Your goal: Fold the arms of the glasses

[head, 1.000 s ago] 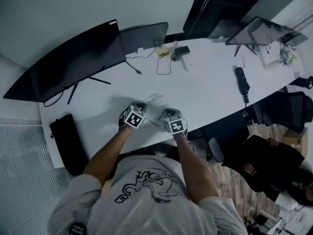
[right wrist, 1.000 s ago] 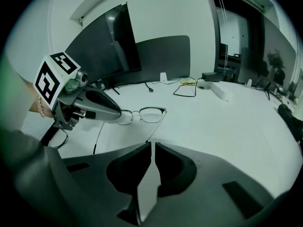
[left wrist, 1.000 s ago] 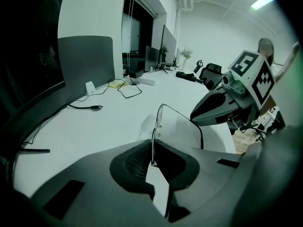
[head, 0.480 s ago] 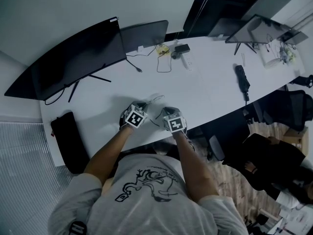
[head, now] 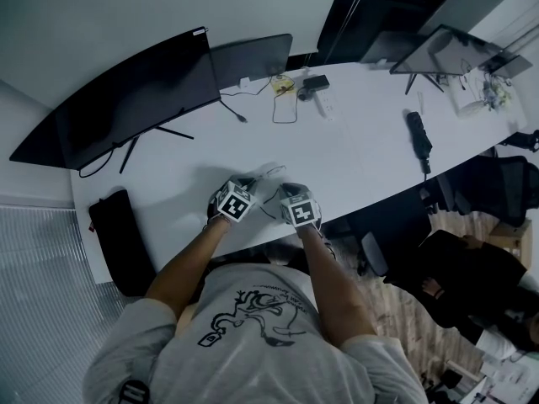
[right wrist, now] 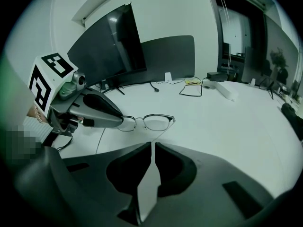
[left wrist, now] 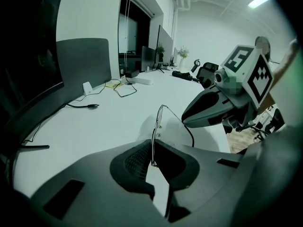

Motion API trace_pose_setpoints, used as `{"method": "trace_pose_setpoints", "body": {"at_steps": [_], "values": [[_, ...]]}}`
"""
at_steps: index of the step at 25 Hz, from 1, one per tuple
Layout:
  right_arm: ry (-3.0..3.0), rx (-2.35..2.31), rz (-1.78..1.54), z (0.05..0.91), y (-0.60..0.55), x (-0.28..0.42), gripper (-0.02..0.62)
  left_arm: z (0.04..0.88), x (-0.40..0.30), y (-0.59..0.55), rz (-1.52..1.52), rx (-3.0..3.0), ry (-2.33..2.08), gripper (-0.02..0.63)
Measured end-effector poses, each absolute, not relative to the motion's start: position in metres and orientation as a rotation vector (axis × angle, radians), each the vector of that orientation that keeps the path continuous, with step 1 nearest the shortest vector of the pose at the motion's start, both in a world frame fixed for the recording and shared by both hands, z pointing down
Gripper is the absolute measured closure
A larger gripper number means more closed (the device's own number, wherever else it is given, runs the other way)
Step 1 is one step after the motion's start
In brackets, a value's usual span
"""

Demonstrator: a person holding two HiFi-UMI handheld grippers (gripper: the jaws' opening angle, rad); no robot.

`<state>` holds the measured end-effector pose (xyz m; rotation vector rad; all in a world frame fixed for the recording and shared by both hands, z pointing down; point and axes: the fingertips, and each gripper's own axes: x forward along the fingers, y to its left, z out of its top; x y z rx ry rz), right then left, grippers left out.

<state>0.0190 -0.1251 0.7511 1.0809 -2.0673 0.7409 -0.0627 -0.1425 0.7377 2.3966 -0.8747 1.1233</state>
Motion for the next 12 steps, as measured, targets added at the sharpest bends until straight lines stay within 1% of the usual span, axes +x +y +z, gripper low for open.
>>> {"method": "trace_pose_setpoints", "body": {"at_steps": [12], "values": [[-2.092,1.057,0.759,0.7495,-0.1269,0.0071,0.56,0.734,-0.0583,-0.1363,1.129,2.404,-0.856,0.569]]}}
